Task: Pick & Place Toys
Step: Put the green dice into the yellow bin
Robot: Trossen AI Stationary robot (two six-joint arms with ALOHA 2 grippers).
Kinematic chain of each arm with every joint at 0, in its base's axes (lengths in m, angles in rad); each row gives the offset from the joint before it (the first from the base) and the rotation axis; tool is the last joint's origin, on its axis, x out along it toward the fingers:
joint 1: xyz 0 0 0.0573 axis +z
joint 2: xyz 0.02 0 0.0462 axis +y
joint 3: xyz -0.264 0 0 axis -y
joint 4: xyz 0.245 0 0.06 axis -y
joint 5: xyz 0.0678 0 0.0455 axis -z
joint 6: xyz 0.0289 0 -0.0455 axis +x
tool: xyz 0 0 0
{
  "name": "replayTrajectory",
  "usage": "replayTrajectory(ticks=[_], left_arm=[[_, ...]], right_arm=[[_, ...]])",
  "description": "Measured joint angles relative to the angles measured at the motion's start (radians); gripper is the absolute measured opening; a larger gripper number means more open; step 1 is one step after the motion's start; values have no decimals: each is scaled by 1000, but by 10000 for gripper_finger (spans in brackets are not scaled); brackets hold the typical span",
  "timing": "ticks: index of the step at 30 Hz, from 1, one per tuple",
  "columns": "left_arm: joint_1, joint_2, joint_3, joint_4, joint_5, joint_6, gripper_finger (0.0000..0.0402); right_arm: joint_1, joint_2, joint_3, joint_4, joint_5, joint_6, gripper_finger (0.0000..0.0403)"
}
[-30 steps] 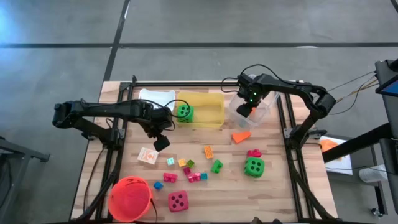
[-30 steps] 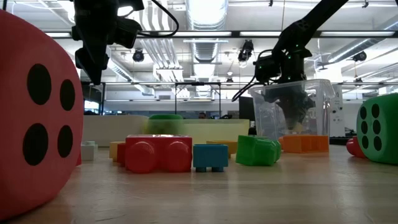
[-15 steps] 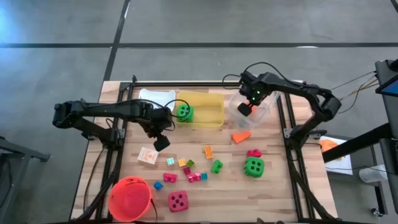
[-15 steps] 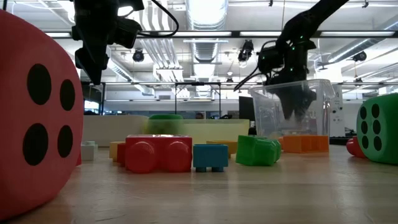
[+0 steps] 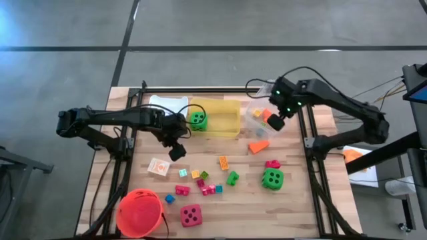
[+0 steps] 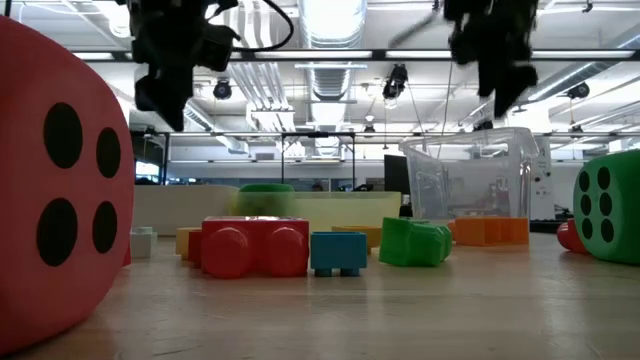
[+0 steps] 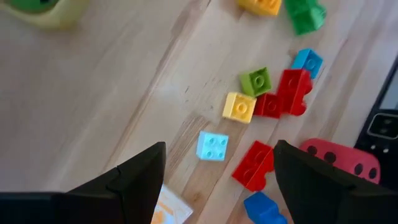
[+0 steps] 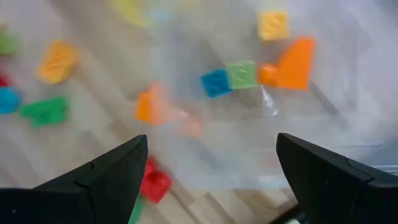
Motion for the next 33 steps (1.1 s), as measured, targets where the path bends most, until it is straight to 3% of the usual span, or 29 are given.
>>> replayTrajectory(ticks=[6,13,20,27,33], left_arm=[[0,0,0,47,0,1,284],[0,0,0,45,0,16,284],[0,0,0,46,0,46,284],[0,0,-7,50,-2,77,284],[0,0,-33,51,-3,75,284]], right_arm=[[244,-63,91,-44,20,50,351],[524,-45,90,-80,35,207,351],[777,-16,80,-63,237,363,351],[934,8,57,17,289,519,351],[971,55,40,14,309,622,351]])
